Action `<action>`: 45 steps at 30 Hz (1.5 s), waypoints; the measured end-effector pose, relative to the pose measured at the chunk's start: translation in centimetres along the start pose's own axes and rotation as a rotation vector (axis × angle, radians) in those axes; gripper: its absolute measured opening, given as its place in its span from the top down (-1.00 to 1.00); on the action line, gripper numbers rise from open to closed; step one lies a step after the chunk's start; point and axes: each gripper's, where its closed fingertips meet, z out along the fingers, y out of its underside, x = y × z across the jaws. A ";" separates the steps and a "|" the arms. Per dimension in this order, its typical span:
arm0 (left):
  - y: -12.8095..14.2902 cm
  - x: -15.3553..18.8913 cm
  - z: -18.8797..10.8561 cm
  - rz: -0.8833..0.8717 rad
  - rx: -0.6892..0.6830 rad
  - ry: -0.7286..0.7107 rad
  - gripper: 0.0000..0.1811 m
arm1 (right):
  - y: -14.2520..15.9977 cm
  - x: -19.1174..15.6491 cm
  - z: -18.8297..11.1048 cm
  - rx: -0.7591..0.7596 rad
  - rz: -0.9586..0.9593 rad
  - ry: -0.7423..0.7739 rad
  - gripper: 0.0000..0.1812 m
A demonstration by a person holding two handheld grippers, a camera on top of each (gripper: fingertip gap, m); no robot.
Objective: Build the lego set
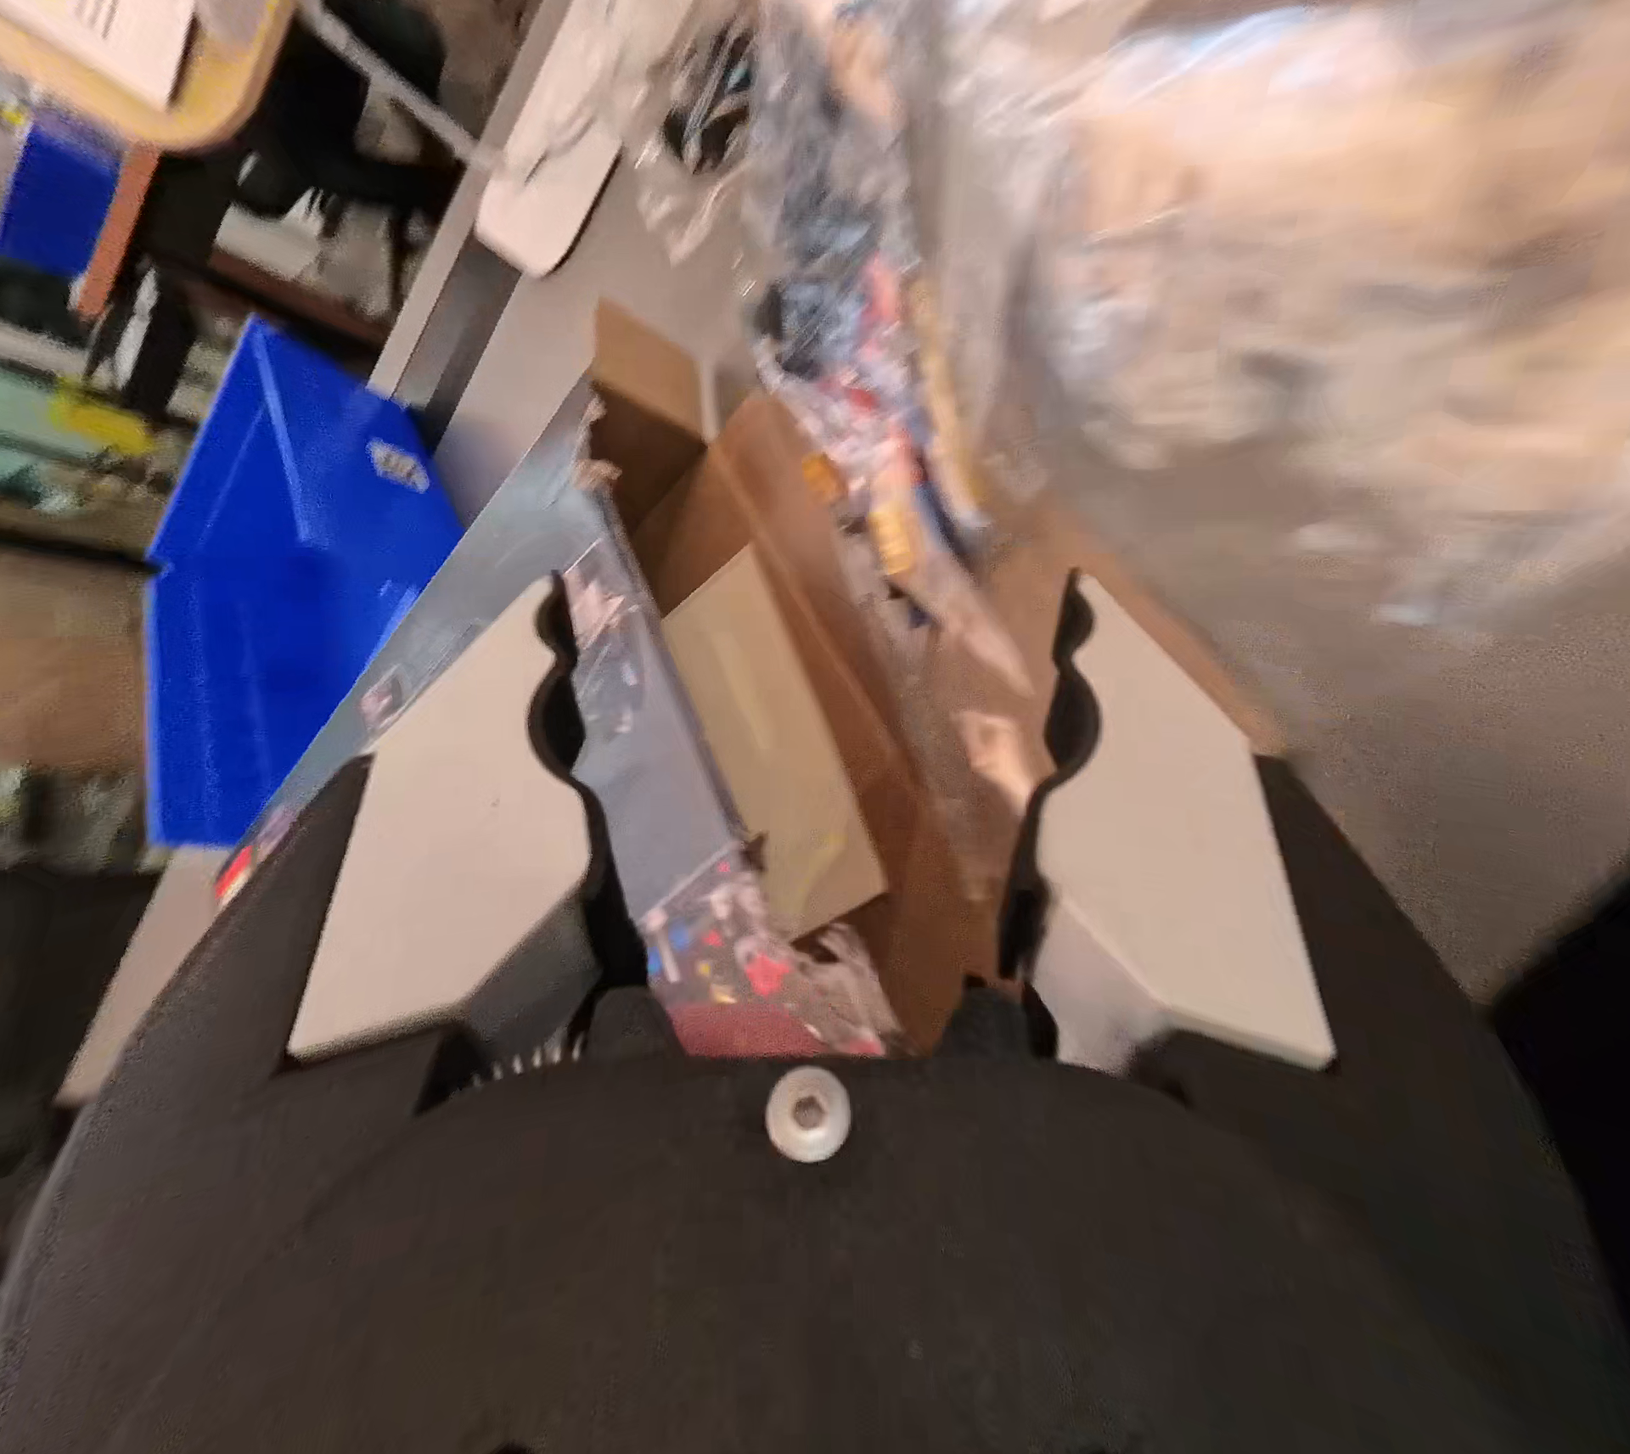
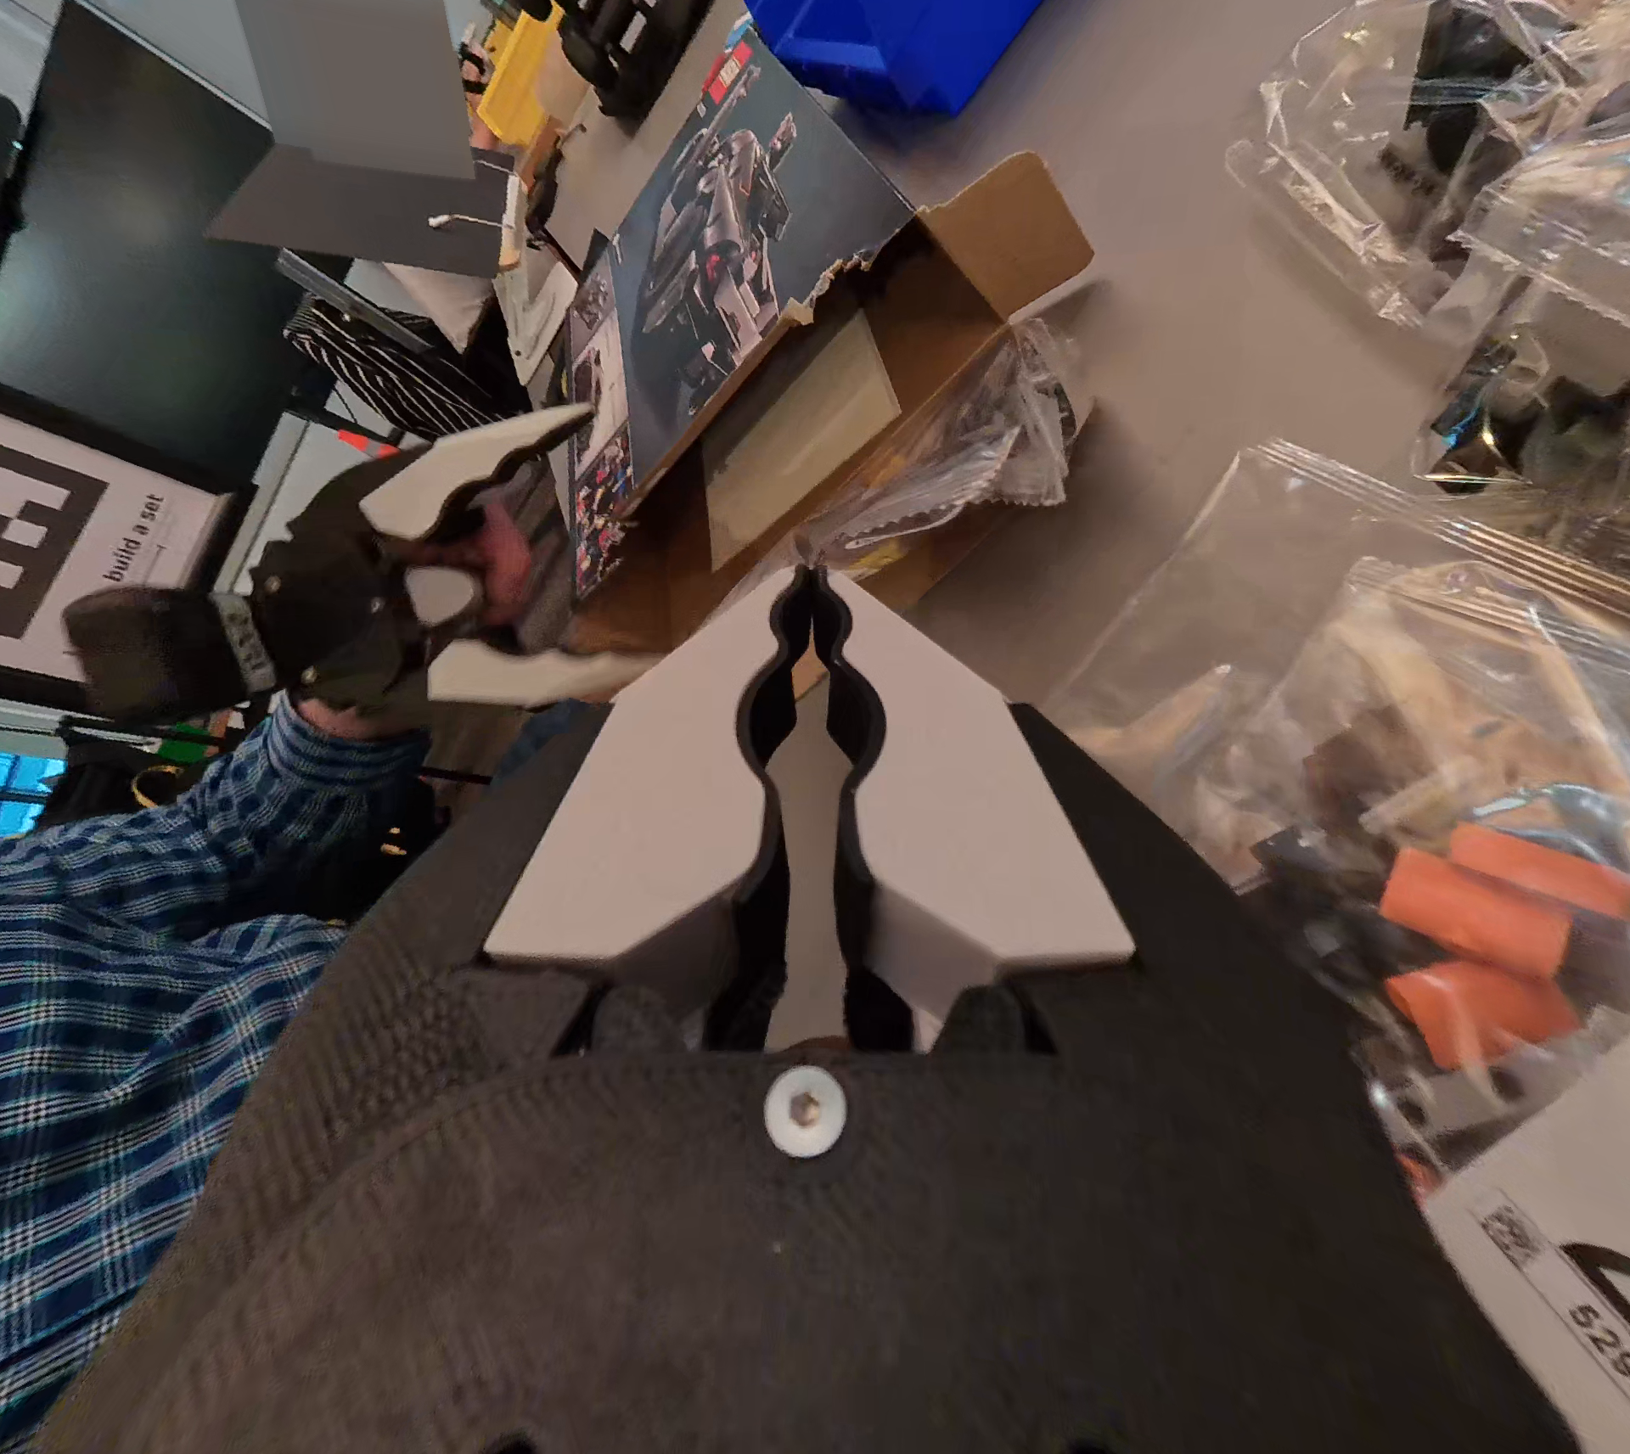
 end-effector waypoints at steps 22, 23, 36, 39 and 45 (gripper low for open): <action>-7.7 -3.2 -3.6 -0.038 0.215 -0.007 1.00 | -4.5 -2.6 -3.1 0.196 -0.054 -0.146 0.46; -8.2 -3.9 -4.0 -0.076 0.221 0.036 1.00 | -4.5 -2.5 -3.4 0.209 -0.068 -0.157 0.37; -13.5 -7.4 -10.0 -0.204 0.321 0.237 1.00 | 1.1 -8.2 -4.5 0.158 -0.319 -0.511 -0.08; -14.5 -6.8 -11.0 -0.209 0.348 0.287 1.00 | 2.1 -9.5 -4.9 0.234 -0.390 -0.496 -0.14; -16.4 -5.3 -11.6 -0.203 0.397 0.366 1.00 | 1.8 -10.2 -5.4 0.343 -0.450 -0.431 0.63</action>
